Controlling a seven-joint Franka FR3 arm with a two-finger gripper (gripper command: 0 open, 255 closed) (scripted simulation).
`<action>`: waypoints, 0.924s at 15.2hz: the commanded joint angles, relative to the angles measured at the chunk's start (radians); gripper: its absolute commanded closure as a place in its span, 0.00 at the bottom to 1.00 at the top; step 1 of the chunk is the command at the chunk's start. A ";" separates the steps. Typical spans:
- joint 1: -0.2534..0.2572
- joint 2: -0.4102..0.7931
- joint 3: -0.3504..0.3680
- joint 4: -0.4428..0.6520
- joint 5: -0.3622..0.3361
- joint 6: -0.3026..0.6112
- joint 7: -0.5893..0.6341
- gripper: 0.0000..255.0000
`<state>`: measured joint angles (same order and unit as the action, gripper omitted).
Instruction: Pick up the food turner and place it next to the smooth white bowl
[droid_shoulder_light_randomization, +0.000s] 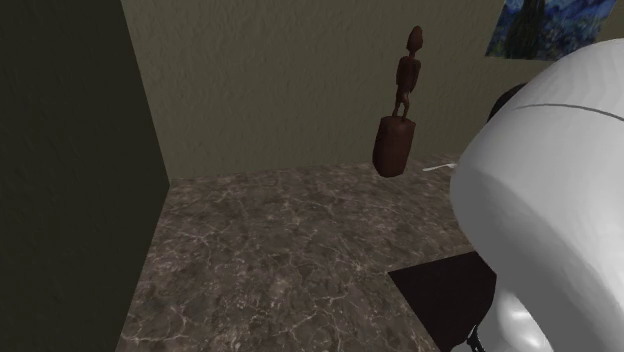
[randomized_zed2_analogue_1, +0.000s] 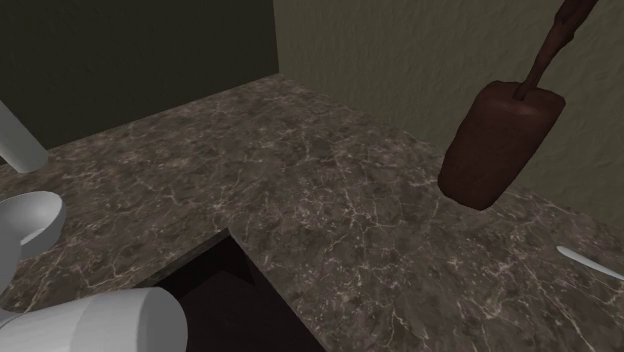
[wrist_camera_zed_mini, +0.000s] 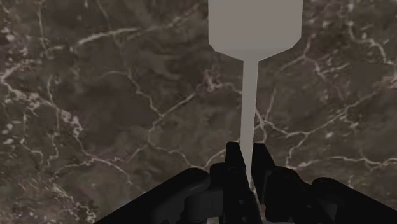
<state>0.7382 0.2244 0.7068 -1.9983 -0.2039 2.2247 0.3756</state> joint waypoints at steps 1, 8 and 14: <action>0.006 0.015 -0.005 -0.010 -0.015 0.022 0.012 1.00; 0.015 0.044 -0.015 -0.027 -0.043 0.060 0.031 1.00; 0.015 0.044 -0.015 -0.027 -0.043 0.060 0.031 0.00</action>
<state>0.7531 0.2681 0.6914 -2.0255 -0.2466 2.2844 0.4062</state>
